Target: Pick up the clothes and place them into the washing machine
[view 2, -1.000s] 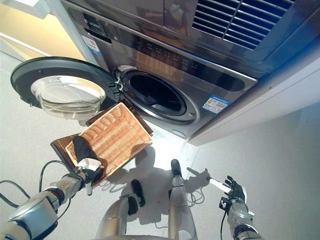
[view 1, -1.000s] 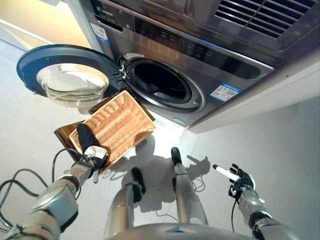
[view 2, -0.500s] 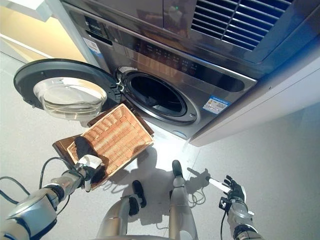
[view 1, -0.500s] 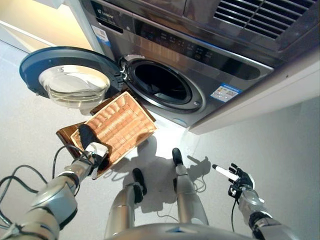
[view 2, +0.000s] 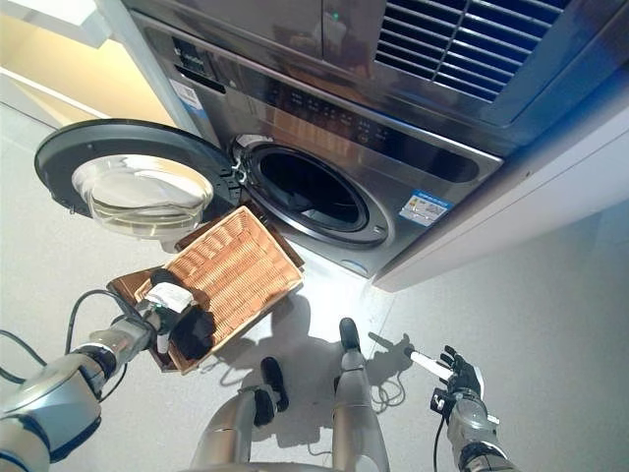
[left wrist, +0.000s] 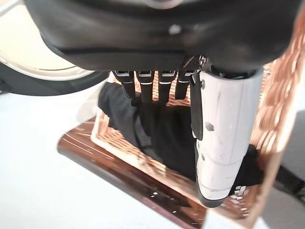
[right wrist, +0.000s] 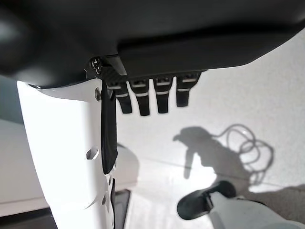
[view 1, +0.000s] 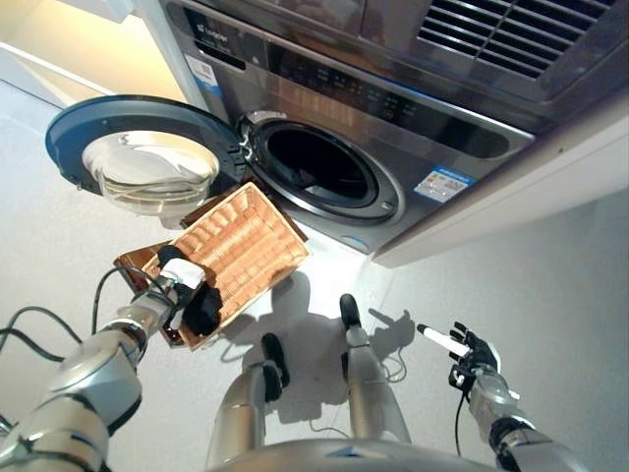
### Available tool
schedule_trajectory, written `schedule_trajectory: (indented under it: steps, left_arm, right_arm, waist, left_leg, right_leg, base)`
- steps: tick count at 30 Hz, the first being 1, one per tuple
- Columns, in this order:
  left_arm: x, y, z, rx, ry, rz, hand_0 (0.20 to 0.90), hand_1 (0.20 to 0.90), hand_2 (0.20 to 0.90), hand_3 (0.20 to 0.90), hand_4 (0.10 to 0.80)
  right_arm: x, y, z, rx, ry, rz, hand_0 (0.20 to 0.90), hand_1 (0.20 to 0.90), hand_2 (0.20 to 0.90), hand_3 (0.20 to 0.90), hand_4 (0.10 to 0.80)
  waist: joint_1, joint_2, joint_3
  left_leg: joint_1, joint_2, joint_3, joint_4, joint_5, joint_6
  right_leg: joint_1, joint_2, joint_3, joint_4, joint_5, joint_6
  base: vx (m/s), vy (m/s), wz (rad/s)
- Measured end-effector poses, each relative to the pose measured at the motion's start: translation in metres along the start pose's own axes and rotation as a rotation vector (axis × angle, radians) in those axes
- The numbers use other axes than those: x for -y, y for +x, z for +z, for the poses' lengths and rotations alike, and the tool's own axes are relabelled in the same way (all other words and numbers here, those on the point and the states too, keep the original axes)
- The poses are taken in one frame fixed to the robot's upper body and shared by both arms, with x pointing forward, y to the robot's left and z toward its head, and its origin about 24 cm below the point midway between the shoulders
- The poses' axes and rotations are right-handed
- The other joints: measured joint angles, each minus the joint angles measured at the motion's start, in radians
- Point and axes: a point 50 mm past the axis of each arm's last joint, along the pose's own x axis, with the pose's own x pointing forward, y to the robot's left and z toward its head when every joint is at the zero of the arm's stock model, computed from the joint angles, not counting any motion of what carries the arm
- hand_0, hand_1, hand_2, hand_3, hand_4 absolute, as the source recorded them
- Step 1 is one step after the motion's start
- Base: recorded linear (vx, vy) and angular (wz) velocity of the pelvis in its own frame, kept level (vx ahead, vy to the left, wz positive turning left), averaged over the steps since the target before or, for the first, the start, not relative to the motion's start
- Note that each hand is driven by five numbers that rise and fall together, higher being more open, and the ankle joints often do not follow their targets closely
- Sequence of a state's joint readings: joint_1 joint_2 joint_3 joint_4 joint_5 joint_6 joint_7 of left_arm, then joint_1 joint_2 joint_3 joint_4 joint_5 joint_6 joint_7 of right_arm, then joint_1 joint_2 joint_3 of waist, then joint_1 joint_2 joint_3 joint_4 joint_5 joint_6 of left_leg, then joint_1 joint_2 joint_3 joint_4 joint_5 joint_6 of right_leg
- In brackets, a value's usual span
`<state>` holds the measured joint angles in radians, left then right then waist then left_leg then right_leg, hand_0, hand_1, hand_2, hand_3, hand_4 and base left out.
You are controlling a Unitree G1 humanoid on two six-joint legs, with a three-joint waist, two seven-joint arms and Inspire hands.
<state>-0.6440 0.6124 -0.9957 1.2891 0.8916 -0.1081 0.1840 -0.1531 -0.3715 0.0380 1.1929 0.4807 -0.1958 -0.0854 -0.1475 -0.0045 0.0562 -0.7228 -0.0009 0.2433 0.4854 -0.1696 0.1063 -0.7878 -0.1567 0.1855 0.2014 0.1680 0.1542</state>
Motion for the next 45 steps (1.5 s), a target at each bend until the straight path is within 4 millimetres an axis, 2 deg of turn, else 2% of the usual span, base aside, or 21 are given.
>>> schedule_trajectory:
  steps: [6,12,13,14,17,19,24,30,31,33,34,36,37,38,43,44,45]
  left_arm:
    - [0.000,0.000,0.000,0.010,0.024,0.000,0.900,0.900,0.900,0.900,0.800]
    - [-0.009,0.001,-0.001,0.024,0.066,0.021,0.900,0.900,0.900,0.900,0.800]
    - [-0.008,0.001,-0.001,0.023,0.066,0.024,0.900,0.900,0.900,0.900,0.800]
    - [-0.008,0.001,-0.001,0.024,0.066,0.027,0.900,0.900,0.900,0.900,0.800]
    - [-0.009,0.000,-0.005,0.017,0.069,0.039,0.900,0.900,0.900,0.900,0.800]
    - [-0.008,-0.001,-0.008,0.009,0.066,0.043,0.900,0.900,0.900,0.900,0.800]
    - [-0.011,-0.003,-0.021,-0.024,0.075,0.058,0.900,0.900,0.900,0.900,0.800]
    - [-0.009,-0.004,-0.021,-0.025,0.074,0.055,0.900,0.900,0.900,0.900,0.800]
    - [-0.009,-0.004,-0.021,-0.026,0.074,0.055,0.834,0.834,0.834,0.834,0.753]
    - [-0.011,-0.004,-0.022,-0.028,0.073,0.058,0.615,0.615,0.615,0.615,0.596]
    - [-0.011,-0.003,-0.022,-0.027,0.073,0.061,0.546,0.546,0.546,0.546,0.547]
    - [-0.012,-0.003,-0.022,-0.029,0.073,0.064,0.546,0.546,0.546,0.546,0.547]
    - [-0.014,-0.003,-0.023,-0.031,0.070,0.070,0.491,0.491,0.491,0.491,0.508]
    - [-0.014,-0.003,-0.023,-0.032,0.070,0.071,0.469,0.469,0.469,0.469,0.492]
    - [-0.022,-0.002,-0.024,-0.041,0.070,0.108,0.491,0.491,0.491,0.491,0.508]
    - [-0.023,-0.002,-0.024,-0.042,0.072,0.112,0.458,0.458,0.458,0.458,0.484]
    - [-0.024,-0.002,-0.023,-0.038,0.071,0.118,0.318,0.318,0.318,0.318,0.384]
  right_arm:
    - [0.000,-0.001,-0.003,-0.008,-0.009,0.001,0.900,0.900,0.900,0.900,0.800]
    - [0.001,-0.001,-0.005,-0.011,-0.009,0.000,0.900,0.900,0.900,0.900,0.800]
    - [0.001,-0.001,-0.003,-0.006,-0.007,0.000,0.900,0.900,0.900,0.900,0.800]
    - [0.001,-0.002,-0.005,-0.011,-0.007,-0.002,0.900,0.900,0.900,0.900,0.800]
    - [0.002,-0.003,-0.008,-0.015,-0.011,-0.001,0.900,0.900,0.900,0.900,0.800]
    - [0.002,-0.003,-0.010,-0.019,-0.014,-0.001,0.900,0.900,0.900,0.900,0.800]
    - [0.001,-0.004,-0.010,-0.010,0.007,0.000,0.900,0.900,0.900,0.900,0.800]
    - [-0.006,-0.005,-0.015,-0.023,0.036,0.010,0.900,0.900,0.900,0.900,0.800]
    - [-0.007,-0.005,-0.015,-0.024,0.037,0.011,0.900,0.900,0.900,0.900,0.800]
    - [-0.008,-0.005,-0.015,-0.024,0.041,0.013,0.900,0.900,0.900,0.900,0.800]
    - [-0.008,-0.005,-0.013,-0.019,0.044,0.013,0.900,0.900,0.900,0.900,0.800]
    - [-0.008,-0.004,-0.013,-0.017,0.045,0.014,0.900,0.900,0.900,0.900,0.800]
    - [-0.009,-0.004,-0.012,-0.015,0.045,0.015,0.900,0.900,0.900,0.900,0.800]
    - [-0.009,-0.004,-0.012,-0.016,0.045,0.015,0.900,0.900,0.900,0.900,0.800]
    - [-0.010,-0.003,-0.008,-0.009,0.057,0.013,0.900,0.900,0.900,0.900,0.800]
    - [-0.012,-0.002,-0.005,-0.003,0.065,0.014,0.900,0.900,0.900,0.900,0.800]
    - [-0.011,-0.002,-0.005,-0.002,0.065,0.013,0.900,0.900,0.900,0.900,0.800]
  waist:
    - [-0.005,-0.010,-0.009]
    - [-0.013,-0.026,-0.022]
    - [-0.009,-0.027,-0.022]
    - [-0.014,-0.032,-0.026]
    - [-0.014,-0.040,-0.031]
    - [-0.009,-0.045,-0.034]
    - [-0.012,-0.049,-0.035]
    - [-0.018,-0.052,-0.027]
    - [-0.018,-0.053,-0.026]
    - [-0.017,-0.055,-0.020]
    - [-0.014,-0.054,-0.014]
    - [-0.011,-0.055,-0.009]
    - [-0.010,-0.054,-0.003]
    - [-0.012,-0.054,-0.002]
    - [-0.019,-0.054,0.007]
    - [-0.014,-0.055,0.008]
    - [-0.013,-0.053,0.009]
  left_leg:
    - [-0.005,0.000,0.001,0.001,-0.001,0.001]
    - [-0.055,0.002,-0.003,0.040,-0.009,0.008]
    - [-0.060,0.004,-0.007,0.050,-0.026,0.000]
    - [-0.067,0.008,-0.006,0.064,-0.022,0.010]
    - [-0.073,0.014,-0.005,0.082,-0.032,0.015]
    - [-0.075,0.019,-0.008,0.106,-0.056,0.009]
    - [-0.113,0.021,-0.005,0.144,-0.068,0.024]
    - [-0.124,0.019,0.012,0.162,-0.082,0.041]
    - [-0.124,0.019,0.013,0.162,-0.082,0.042]
    - [-0.125,0.017,0.013,0.165,-0.086,0.039]
    - [-0.125,0.016,0.013,0.166,-0.088,0.038]
    - [-0.125,0.016,0.012,0.167,-0.090,0.037]
    - [-0.125,0.017,0.013,0.168,-0.091,0.038]
    - [-0.125,0.018,0.014,0.169,-0.088,0.039]
    - [-0.124,0.017,0.010,0.179,-0.095,0.035]
    - [-0.124,0.017,0.007,0.177,-0.096,0.033]
    - [-0.124,0.018,0.008,0.178,-0.101,0.028]
  right_leg:
    - [-0.005,0.000,0.002,0.000,-0.004,0.006]
    - [-0.041,0.002,0.003,0.009,0.000,0.000]
    - [-0.041,0.004,0.001,0.012,-0.008,0.009]
    - [-0.044,0.006,0.005,0.019,0.000,0.012]
    - [-0.045,0.008,0.004,0.027,-0.015,0.028]
    - [-0.046,0.013,0.007,0.040,-0.026,0.034]
    - [-0.077,0.018,0.022,0.049,-0.028,0.033]
    - [-0.084,0.016,0.046,0.052,-0.024,0.028]
    - [-0.085,0.016,0.047,0.053,-0.024,0.028]
    - [-0.091,0.016,0.049,0.056,-0.024,0.027]
    - [-0.092,0.017,0.049,0.055,-0.024,0.028]
    - [-0.092,0.017,0.049,0.055,-0.024,0.028]
    - [-0.093,0.017,0.049,0.055,-0.024,0.028]
    - [-0.093,0.017,0.050,0.060,-0.019,0.029]
    - [-0.103,0.018,0.052,0.083,-0.023,0.036]
    - [-0.107,0.021,0.050,0.087,-0.029,0.033]
    - [-0.111,0.021,0.050,0.093,-0.037,0.042]
  base:
    - [-0.001,0.006,0.00]
    - [0.034,0.022,0.01]
    - [0.099,0.073,-0.05]
    - [-0.121,0.005,-0.03]
    - [-0.076,0.012,-0.02]
    - [0.119,0.049,-0.11]
    - [0.019,0.028,-0.07]
    - [-0.002,0.042,-0.04]
    - [-0.005,0.031,-0.03]
    - [-0.006,0.040,-0.05]
    - [-0.002,0.026,-0.08]
    - [-0.003,0.016,-0.06]
    - [-0.011,0.032,-0.03]
    - [-0.124,0.005,-0.05]
    - [-0.057,0.014,-0.05]
    - [-0.013,0.018,-0.06]
    - [-0.006,0.011,-0.06]
